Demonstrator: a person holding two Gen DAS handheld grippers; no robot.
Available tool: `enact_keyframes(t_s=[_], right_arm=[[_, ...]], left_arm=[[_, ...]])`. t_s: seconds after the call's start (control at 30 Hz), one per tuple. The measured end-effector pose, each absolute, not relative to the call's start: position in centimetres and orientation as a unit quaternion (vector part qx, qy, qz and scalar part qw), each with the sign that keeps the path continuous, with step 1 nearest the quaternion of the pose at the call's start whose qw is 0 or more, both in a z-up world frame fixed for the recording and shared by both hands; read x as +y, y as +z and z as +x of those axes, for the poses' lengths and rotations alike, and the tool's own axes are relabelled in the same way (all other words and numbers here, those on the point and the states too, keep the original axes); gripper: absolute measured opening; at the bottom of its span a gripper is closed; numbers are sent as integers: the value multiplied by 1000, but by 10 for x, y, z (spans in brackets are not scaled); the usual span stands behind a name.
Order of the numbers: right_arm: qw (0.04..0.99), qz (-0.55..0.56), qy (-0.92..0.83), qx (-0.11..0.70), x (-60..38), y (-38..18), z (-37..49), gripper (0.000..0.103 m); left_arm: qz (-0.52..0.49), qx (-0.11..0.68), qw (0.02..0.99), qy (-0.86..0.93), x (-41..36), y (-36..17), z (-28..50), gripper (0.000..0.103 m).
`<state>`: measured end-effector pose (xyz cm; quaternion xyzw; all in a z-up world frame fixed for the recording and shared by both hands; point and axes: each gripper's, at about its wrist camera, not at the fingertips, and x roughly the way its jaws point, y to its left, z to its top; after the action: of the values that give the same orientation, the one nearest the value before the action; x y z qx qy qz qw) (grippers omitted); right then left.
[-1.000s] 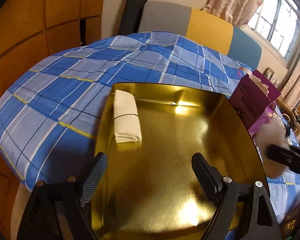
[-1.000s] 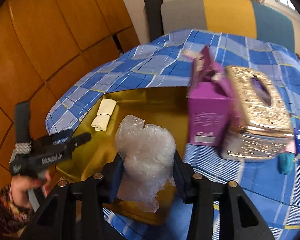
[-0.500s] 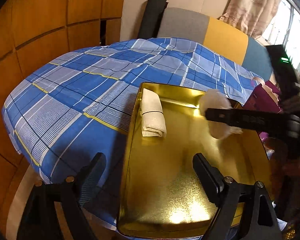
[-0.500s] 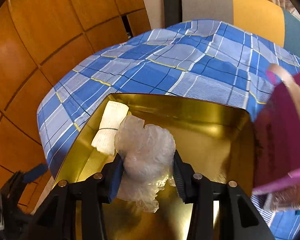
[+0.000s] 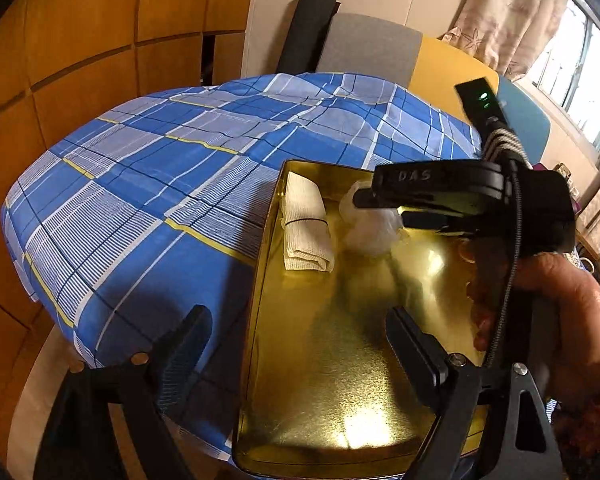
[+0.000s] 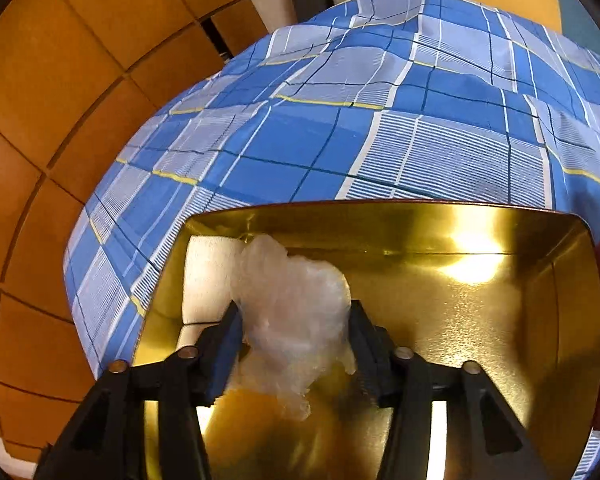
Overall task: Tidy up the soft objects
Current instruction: 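Lower the plastic-wrapped puff into the gold tray and open the right gripper, then move both tools back toward the remaining soft items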
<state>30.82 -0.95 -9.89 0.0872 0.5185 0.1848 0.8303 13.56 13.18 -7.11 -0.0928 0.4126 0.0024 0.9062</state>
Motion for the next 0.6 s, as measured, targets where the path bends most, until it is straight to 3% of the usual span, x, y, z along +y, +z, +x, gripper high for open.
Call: enact_keyframes(t_s=[0.6], right_arm=[[891,-75,178,411,-22,-30,212,64]], left_arm=[[-95,402,911,-22,122,-69,130,89]])
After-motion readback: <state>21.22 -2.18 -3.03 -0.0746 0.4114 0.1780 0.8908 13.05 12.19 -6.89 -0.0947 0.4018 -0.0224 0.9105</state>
